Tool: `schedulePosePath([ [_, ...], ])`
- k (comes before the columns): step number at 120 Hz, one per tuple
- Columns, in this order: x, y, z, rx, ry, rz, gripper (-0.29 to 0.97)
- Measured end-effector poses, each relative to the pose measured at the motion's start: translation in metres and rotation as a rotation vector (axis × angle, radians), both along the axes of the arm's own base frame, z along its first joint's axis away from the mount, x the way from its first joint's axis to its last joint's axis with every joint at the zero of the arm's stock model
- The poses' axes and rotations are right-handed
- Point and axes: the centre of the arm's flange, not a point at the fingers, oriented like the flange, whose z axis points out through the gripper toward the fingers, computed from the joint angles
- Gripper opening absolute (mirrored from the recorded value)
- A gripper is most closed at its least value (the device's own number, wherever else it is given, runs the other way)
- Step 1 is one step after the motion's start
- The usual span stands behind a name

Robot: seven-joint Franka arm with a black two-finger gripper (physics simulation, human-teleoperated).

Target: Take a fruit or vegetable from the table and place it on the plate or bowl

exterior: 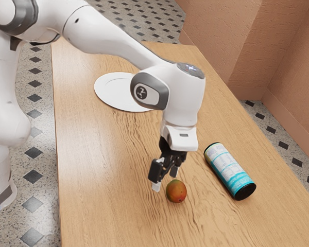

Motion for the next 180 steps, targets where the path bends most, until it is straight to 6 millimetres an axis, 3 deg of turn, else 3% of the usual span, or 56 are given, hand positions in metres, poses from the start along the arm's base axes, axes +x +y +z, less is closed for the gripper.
schedulePosePath([
  [14,0.01,0.014,-0.023,-0.01,0.025,0.045,0.66],
  [41,0.026,0.03,-0.043,-0.074,-0.024,0.092,0.66],
  [49,0.031,0.034,-0.057,-0.1,-0.023,0.107,0.66],
  [59,0.039,0.036,-0.073,-0.14,-0.019,0.117,0.87],
  [77,0.063,0.059,-0.103,-0.16,-0.059,0.162,0.55],
  [83,0.068,0.066,-0.107,-0.156,-0.077,0.174,0.54],
  [87,0.069,0.064,-0.1,-0.133,-0.099,0.17,0.51],
  [100,0.064,0.031,-0.02,0.016,-0.197,0.131,0.49],
  [106,0.063,0.033,0.003,0.103,-0.193,0.163,0.46],
  [111,0.071,0.064,0.015,0.167,-0.172,0.246,0.44],
  [119,0.087,0.145,0.04,0.23,-0.136,0.428,0.42],
  [125,0.083,0.208,0.064,0.234,-0.11,0.546,0.41],
  [134,0.058,0.281,0.086,0.219,-0.065,0.669,0.45],
  [146,-0.005,0.367,0.092,0.161,-0.001,0.783,0.45],
  [157,-0.053,0.42,0.105,0.102,-0.021,0.841,0.45],
  [163,-0.072,0.439,0.092,0.069,-0.025,0.842,0.46],
  [170,-0.076,0.446,0.062,0.03,-0.02,0.809,0.43],
  [180,-0.064,0.448,0.032,-0.009,-0.05,0.751,0.42],
])
